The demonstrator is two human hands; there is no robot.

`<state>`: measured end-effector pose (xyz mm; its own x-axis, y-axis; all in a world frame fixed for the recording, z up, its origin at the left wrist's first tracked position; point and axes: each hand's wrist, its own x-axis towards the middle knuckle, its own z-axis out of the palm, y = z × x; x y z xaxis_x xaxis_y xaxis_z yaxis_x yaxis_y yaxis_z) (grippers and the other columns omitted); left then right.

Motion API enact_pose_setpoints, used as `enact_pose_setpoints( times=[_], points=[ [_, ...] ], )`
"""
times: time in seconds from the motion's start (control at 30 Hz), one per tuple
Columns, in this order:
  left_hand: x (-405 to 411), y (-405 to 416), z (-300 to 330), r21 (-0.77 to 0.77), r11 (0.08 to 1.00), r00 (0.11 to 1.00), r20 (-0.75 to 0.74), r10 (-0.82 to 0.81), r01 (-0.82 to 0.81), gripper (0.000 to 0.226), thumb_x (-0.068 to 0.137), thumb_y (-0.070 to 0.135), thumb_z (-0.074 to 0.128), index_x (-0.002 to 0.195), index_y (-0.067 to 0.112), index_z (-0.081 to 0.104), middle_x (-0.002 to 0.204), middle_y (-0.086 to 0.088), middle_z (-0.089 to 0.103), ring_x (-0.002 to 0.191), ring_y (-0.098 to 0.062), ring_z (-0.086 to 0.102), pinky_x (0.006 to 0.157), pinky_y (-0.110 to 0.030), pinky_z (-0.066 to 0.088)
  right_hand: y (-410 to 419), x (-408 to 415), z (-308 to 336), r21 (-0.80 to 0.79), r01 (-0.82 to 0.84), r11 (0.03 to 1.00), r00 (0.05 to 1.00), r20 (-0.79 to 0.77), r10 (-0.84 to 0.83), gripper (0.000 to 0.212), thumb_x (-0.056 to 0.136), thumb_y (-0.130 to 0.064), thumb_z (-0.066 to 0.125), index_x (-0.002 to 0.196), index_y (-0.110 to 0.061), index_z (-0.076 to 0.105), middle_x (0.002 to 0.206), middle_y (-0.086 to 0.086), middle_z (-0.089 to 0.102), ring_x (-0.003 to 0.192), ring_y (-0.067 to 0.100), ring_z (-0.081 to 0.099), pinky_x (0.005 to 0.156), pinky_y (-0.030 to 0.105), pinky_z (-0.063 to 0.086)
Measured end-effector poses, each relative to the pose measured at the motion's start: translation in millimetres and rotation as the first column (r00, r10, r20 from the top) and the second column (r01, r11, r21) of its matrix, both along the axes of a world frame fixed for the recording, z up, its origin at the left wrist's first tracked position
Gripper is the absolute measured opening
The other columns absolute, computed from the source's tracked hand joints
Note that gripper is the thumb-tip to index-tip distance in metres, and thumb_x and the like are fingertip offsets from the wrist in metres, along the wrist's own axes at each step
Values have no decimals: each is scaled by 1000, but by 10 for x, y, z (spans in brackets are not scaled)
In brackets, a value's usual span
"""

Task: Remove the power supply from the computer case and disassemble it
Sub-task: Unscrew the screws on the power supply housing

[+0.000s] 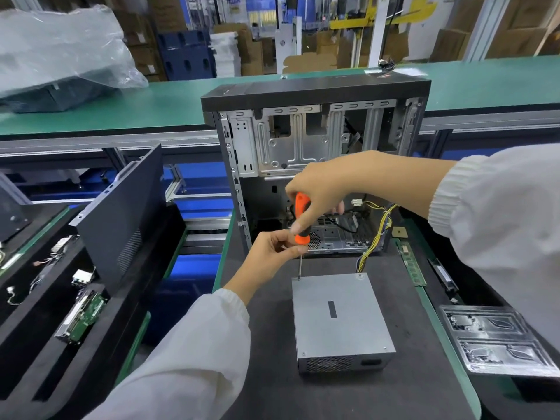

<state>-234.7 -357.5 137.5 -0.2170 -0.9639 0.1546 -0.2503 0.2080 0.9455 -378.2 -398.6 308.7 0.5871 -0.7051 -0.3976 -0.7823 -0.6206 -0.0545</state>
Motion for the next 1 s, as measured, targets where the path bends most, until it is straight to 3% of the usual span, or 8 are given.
enact_pose_setpoints(
  times=[0.17,0.3,0.47,0.57,0.67,0.73,0.87,1.0],
  points=[
    [-21,-1,-3,17,1000,999,-48,-6,7,9,83,10,75,82,4,67,78,-12,66,78,-22,61,82,-39,54,52,97,-153,-364,-135,922,988,-122,96,57,96,-59,35,82,-9,59,71,7,67,58,19,58,47,27,36],
    [107,-13,59,84,981,984,-56,-172,176,22,91,7,64,112,1,70,111,-10,73,107,-18,67,94,-27,52,65,147,-61,-200,-267,943,961,-127,245,24,95,-43,50,98,-20,54,84,-5,55,82,19,54,67,31,39],
    [110,25,45,67,993,985,-154,-84,95,15,88,-2,66,100,-5,73,90,-12,76,90,-19,73,82,-23,54,92,220,58,-88,-347,934,935,-105,338,34,85,-19,68,116,-19,55,107,-1,51,98,20,53,68,24,39],
    [37,19,12,30,999,988,-156,-10,15,11,81,-1,74,91,-1,75,82,-20,72,82,-26,69,83,-39,57,86,155,33,-43,-172,984,984,-55,170,48,82,-53,67,110,-16,54,91,1,64,71,16,68,61,29,54],
    [-28,-8,22,38,999,991,-137,-5,10,10,79,3,76,82,13,76,81,-18,69,82,-28,65,89,-49,53,95,138,-83,-246,-86,966,994,-84,67,59,90,-64,45,85,-7,56,64,6,64,40,15,61,42,25,46],
    [-13,-23,18,59,996,993,-108,-54,60,4,83,8,74,85,7,73,85,-12,73,86,-23,68,90,-43,55,66,119,-139,-374,-174,911,983,-119,139,53,95,-57,40,84,-8,54,66,3,56,55,18,59,50,28,43],
    [84,-11,-1,131,973,977,-126,-172,188,21,92,4,63,111,5,71,103,-6,75,105,-16,69,91,-21,50,40,78,-39,-169,-277,946,960,-87,266,17,92,-34,58,99,-20,54,96,-1,54,89,21,55,74,36,47],
    [83,2,-53,58,995,990,-125,-70,78,14,84,2,71,97,5,76,90,-11,76,92,-19,72,88,-26,54,62,120,22,-49,-315,948,948,40,317,29,81,-17,71,104,-24,54,101,-6,49,93,20,52,73,31,47]
  ],
)
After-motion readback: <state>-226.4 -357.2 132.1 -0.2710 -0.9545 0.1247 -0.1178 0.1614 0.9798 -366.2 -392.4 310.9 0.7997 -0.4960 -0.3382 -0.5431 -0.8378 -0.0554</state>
